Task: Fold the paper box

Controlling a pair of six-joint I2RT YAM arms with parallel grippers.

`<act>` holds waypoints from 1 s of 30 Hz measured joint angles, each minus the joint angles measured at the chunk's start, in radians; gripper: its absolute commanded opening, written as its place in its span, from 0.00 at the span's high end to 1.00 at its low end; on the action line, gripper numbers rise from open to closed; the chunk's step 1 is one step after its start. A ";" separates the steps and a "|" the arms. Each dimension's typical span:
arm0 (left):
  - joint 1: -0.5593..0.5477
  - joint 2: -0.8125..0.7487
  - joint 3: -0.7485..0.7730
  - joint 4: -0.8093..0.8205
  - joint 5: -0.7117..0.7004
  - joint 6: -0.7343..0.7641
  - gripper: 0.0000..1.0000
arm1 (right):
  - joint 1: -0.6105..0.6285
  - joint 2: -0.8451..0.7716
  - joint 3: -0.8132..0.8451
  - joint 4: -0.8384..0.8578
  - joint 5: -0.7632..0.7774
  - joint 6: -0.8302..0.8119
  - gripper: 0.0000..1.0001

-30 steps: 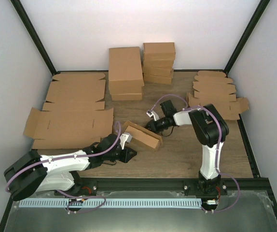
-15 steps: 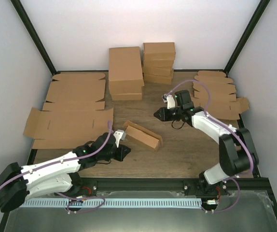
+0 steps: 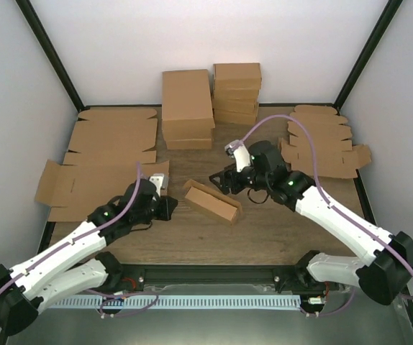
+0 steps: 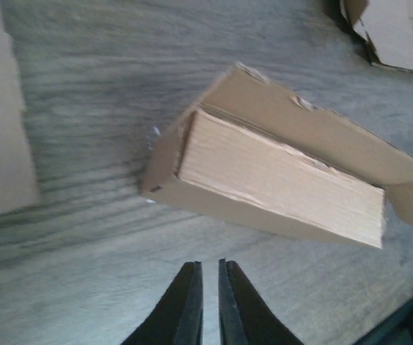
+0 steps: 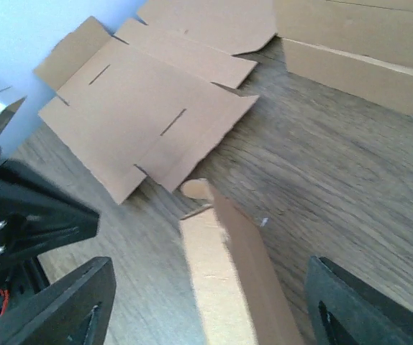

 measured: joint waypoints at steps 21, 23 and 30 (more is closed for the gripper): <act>0.051 0.179 0.138 0.034 -0.063 0.274 0.51 | 0.348 0.172 0.028 -0.161 0.531 -0.072 0.14; 0.051 0.201 0.137 0.062 -0.076 0.297 0.51 | 0.349 0.154 0.027 -0.160 0.546 -0.071 0.13; 0.051 0.281 0.137 0.143 -0.100 0.348 0.56 | 0.349 0.140 0.027 -0.161 0.576 -0.072 0.07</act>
